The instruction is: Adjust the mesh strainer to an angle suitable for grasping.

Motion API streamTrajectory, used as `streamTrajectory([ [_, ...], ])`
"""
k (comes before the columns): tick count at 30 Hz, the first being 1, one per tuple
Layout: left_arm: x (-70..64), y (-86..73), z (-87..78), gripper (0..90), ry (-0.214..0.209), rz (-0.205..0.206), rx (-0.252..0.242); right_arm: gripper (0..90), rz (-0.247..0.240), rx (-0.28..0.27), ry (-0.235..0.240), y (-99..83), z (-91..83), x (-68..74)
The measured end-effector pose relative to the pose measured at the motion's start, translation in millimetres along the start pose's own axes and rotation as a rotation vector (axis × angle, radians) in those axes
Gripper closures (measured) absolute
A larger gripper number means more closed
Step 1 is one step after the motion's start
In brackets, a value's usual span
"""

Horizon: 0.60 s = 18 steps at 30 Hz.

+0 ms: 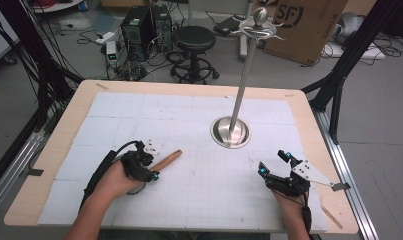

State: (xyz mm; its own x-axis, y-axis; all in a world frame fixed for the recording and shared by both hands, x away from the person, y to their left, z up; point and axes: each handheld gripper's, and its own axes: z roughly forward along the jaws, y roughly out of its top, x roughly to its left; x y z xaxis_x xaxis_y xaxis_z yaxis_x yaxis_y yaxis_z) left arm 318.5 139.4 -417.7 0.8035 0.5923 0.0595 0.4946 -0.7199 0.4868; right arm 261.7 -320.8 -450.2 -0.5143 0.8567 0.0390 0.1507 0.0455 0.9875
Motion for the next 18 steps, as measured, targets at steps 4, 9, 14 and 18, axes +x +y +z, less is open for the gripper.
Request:
streamTrajectory([
  [4, -1.3, 6.4, 0.5, 57.8, -0.013, -0.007, 0.044, 14.0, -0.001, -0.001, -0.001, 0.0, 0.1, 0.1],
  [9, -2.8, 11.7, 1.3, 63.9, -0.022, -0.008, 0.086, 14.1, 0.002, 0.0, 0.001, 0.0, 0.1, 0.4],
  [14, -0.3, 12.3, 2.3, 65.1, -0.045, -0.037, 0.09, 14.0, -0.001, -0.001, 0.0, 0.0, 0.1, 0.2],
  [18, -0.3, 12.3, 2.3, 65.1, -0.045, -0.037, 0.09, 14.0, -0.001, -0.001, 0.0, 0.0, 0.1, 0.2],
])
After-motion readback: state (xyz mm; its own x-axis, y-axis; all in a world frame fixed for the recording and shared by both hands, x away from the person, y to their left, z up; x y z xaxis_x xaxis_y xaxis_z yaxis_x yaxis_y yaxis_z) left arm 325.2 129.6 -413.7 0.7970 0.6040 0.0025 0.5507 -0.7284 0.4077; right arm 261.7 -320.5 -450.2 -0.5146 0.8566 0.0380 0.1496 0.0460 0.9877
